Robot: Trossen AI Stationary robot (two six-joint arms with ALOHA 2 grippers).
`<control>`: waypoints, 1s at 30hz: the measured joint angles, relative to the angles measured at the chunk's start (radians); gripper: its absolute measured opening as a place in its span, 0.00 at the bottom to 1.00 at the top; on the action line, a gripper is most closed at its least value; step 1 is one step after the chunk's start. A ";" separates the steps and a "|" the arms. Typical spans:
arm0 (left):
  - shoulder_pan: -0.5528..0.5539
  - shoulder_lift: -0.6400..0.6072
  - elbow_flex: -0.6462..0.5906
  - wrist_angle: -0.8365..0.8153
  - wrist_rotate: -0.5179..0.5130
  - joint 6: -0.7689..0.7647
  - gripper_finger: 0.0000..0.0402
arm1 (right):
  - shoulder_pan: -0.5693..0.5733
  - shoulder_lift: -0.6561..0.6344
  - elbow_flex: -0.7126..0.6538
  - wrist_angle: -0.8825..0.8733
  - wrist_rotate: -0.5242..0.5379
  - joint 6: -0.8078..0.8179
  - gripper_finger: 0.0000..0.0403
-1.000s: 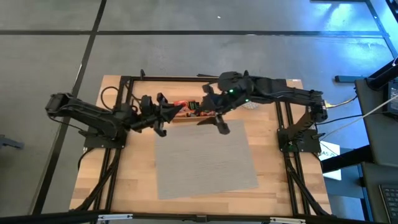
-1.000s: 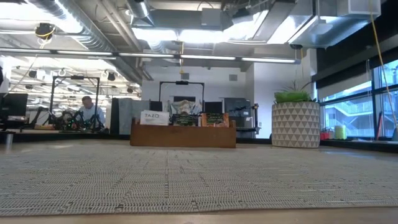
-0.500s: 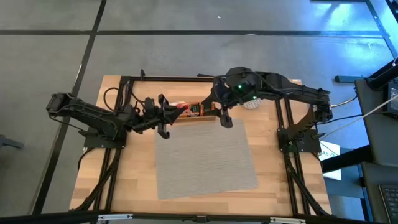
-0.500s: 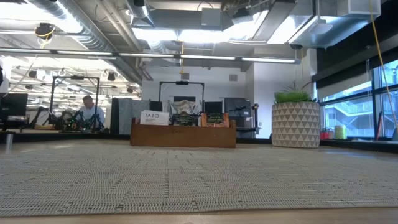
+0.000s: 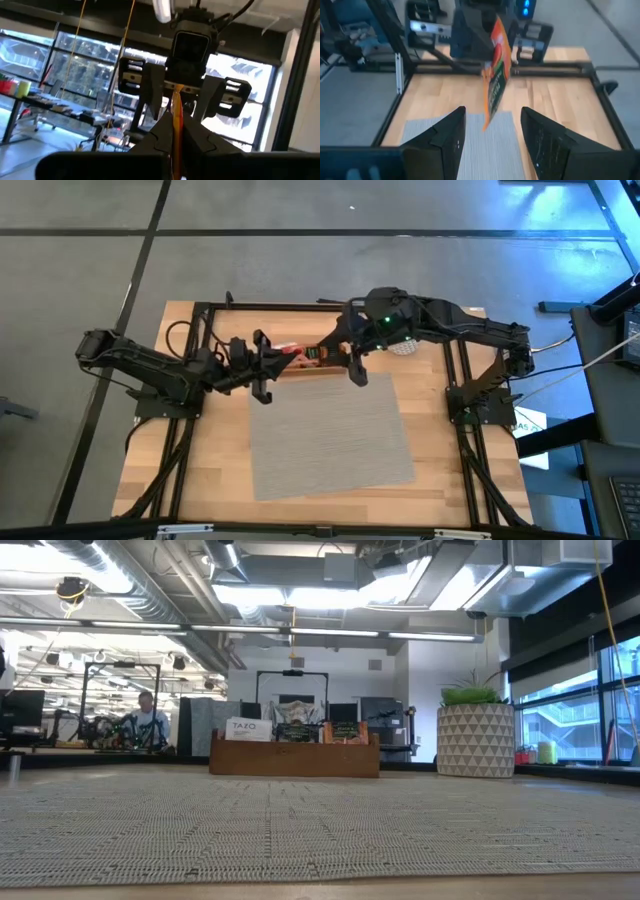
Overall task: Pick & Place Tea
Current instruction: Put the orange tea bag into the right section of the wooden organizer
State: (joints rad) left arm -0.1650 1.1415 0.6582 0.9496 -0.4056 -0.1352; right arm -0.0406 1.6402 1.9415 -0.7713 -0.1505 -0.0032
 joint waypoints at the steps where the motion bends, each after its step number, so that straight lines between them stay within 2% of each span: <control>1: 0.000 0.000 0.000 0.016 0.005 0.000 0.03 | 0.000 0.000 0.000 0.021 0.000 0.003 0.48; 10: -0.001 0.000 0.000 0.167 0.023 0.114 0.04 | 0.009 0.024 0.000 0.266 -0.024 0.003 0.48; 16: -0.001 0.000 0.000 0.208 0.049 0.156 0.04 | 0.008 0.046 -0.001 0.317 -0.027 0.053 0.46; 30: -0.006 -0.001 0.000 0.207 0.064 0.183 0.04 | 0.003 0.063 0.000 0.339 -0.036 0.073 0.13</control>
State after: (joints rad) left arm -0.1711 1.1408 0.6586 1.1564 -0.3415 0.0479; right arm -0.0376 1.7027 1.9411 -0.4324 -0.1867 0.0696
